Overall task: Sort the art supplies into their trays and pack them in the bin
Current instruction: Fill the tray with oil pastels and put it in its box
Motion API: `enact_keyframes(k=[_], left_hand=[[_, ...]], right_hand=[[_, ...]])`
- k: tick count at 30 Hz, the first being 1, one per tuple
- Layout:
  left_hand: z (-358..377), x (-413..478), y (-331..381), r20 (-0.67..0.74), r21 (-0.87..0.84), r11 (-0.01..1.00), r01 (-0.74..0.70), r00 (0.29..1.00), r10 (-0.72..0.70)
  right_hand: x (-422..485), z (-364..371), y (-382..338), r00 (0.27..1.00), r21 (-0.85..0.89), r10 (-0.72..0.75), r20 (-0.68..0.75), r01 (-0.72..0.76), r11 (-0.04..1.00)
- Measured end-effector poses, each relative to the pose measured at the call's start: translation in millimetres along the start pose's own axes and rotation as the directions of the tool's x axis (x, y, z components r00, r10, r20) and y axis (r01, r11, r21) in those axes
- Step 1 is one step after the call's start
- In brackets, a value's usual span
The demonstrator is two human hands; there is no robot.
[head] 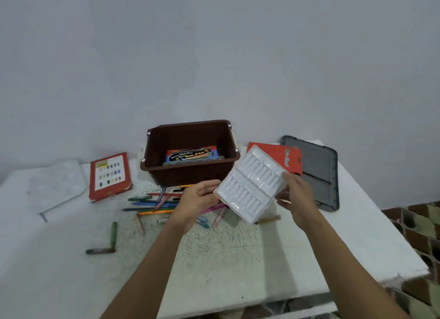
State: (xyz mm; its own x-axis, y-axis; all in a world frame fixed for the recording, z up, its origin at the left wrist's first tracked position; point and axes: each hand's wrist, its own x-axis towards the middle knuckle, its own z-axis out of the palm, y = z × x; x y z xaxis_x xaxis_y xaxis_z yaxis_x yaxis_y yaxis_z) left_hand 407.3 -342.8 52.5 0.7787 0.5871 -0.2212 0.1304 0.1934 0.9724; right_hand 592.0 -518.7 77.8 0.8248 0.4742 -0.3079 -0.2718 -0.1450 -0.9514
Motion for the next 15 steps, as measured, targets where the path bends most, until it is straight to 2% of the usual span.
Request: enact_keyframes(k=[5,10,15], left_hand=[[-36,-42,-15,-0.200,0.215,0.976,-0.031,0.977,0.075],[-59,-68,-47,-0.294,0.403,0.915,-0.001,0.947,0.131],[-74,-88,-63,-0.350,0.420,0.907,0.021,0.926,0.141]], right_hand=[[-27,39,10,0.989,-0.056,0.021,0.146,-0.013,0.998],[-49,65,19,0.969,-0.058,0.057,0.239,-0.044,0.997],[-67,81,27,0.954,0.006,0.036,0.298,-0.039,0.999]])
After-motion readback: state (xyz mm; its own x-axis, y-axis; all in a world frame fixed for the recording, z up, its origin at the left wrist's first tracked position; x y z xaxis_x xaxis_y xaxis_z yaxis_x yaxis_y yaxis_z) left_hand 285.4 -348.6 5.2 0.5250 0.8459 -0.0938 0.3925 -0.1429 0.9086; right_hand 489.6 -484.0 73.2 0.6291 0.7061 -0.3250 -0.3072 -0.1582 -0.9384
